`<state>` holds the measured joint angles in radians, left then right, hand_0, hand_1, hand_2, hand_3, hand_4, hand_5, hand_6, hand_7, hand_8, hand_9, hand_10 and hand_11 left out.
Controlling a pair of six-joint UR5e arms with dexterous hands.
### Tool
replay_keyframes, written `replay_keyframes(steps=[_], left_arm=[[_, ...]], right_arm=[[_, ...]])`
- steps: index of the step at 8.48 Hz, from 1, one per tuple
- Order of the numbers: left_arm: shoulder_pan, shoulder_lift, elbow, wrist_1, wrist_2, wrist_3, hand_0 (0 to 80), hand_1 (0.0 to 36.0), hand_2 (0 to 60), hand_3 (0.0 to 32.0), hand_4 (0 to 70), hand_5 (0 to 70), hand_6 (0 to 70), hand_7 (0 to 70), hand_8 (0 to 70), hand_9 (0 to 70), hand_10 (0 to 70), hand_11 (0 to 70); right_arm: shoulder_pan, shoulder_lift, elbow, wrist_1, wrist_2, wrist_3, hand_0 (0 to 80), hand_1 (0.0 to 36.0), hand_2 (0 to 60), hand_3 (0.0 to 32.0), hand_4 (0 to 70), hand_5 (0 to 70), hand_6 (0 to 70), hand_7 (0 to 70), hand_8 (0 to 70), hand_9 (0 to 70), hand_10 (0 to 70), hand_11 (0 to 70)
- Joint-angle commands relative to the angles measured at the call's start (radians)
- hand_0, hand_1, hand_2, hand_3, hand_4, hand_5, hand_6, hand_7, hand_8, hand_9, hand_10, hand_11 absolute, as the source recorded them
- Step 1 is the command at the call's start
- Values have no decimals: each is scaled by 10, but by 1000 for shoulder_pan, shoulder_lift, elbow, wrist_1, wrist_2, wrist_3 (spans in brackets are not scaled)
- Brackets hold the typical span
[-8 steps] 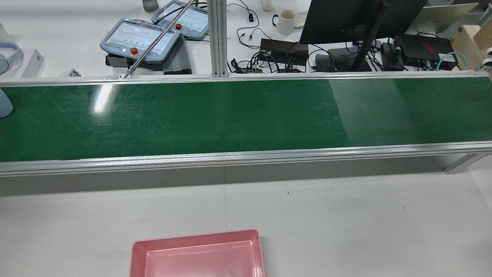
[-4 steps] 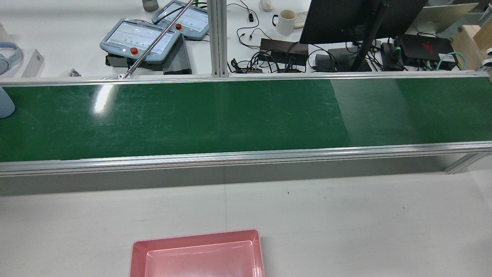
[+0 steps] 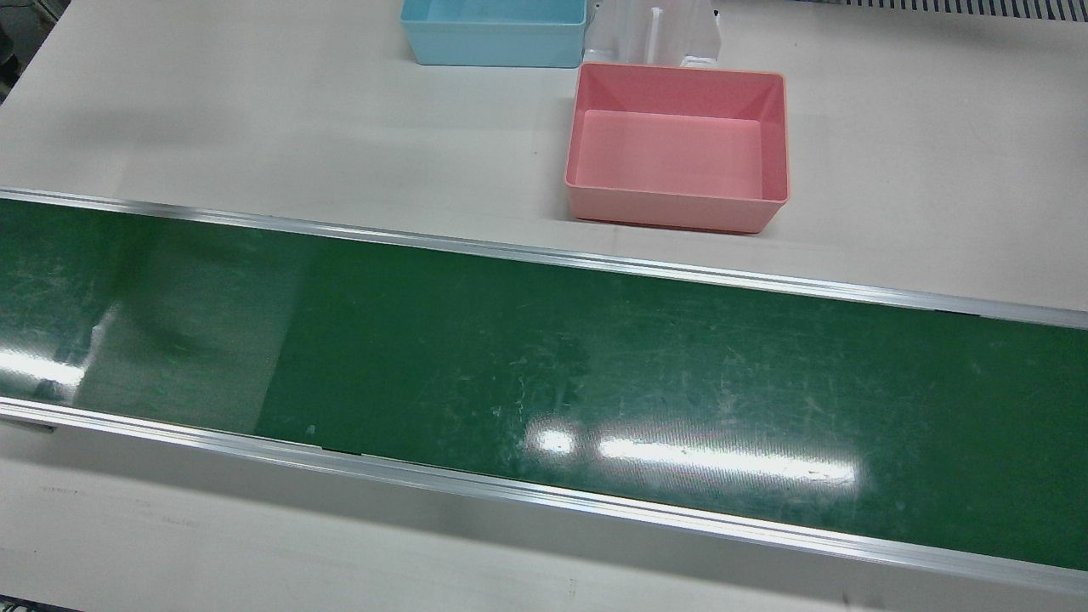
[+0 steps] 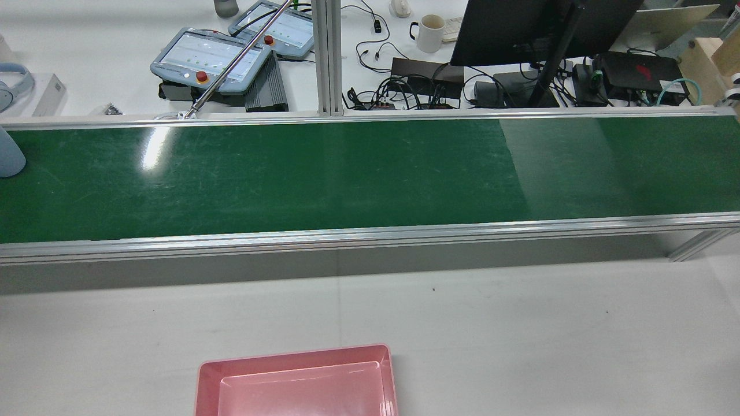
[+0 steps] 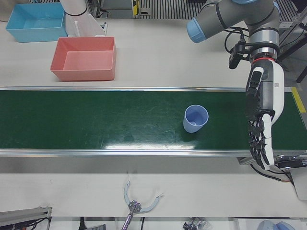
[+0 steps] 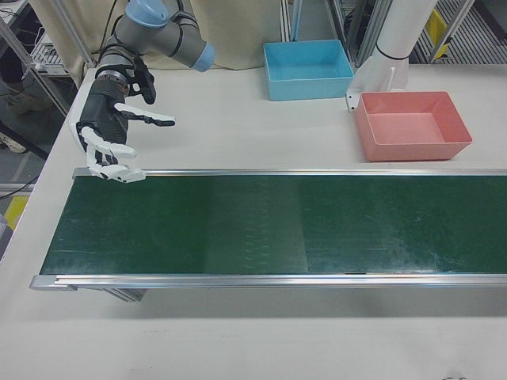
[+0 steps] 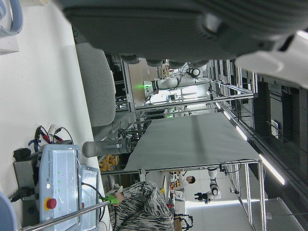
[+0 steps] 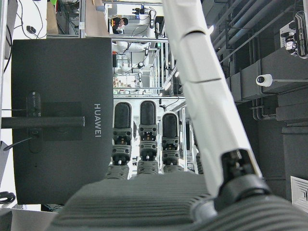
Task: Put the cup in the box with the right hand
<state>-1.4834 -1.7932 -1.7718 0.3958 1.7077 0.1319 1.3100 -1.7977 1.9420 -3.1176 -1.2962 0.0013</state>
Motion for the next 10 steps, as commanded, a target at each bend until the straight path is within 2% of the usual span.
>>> replay_keyframes(steps=[1,3,7,9,10], left_arm=[[0,0,0,0,0,2,0,0,0,0,0,0,0,0,0,0,0,0],[0,0,0,0,0,0,0,0,0,0,0,0,0,0,0,0,0,0],[0,0,0,2,0,2,0,0,0,0,0,0,0,0,0,0,0,0],[0,0,-1,2,0,0,0,0,0,0,0,0,0,0,0,0,0,0],[0,0,0,2,0,2,0,0,0,0,0,0,0,0,0,0,0,0]], right_arm=[[2,0,0,1,0,0,800,331,0,0,141,161,138,456,285,352,244,385],[-2,1,0,-1,-2,0,800,334,0,0,128,162,136,447,283,347,241,381],[0,1,0,-1,0,-1,800,341,0,0,157,163,142,474,287,356,242,382],[0,0,0,1,0,0,800,338,0,0,117,163,139,458,286,352,239,378],[0,0,0,1,0,0,800,339,0,0,123,164,140,461,287,354,239,378]])
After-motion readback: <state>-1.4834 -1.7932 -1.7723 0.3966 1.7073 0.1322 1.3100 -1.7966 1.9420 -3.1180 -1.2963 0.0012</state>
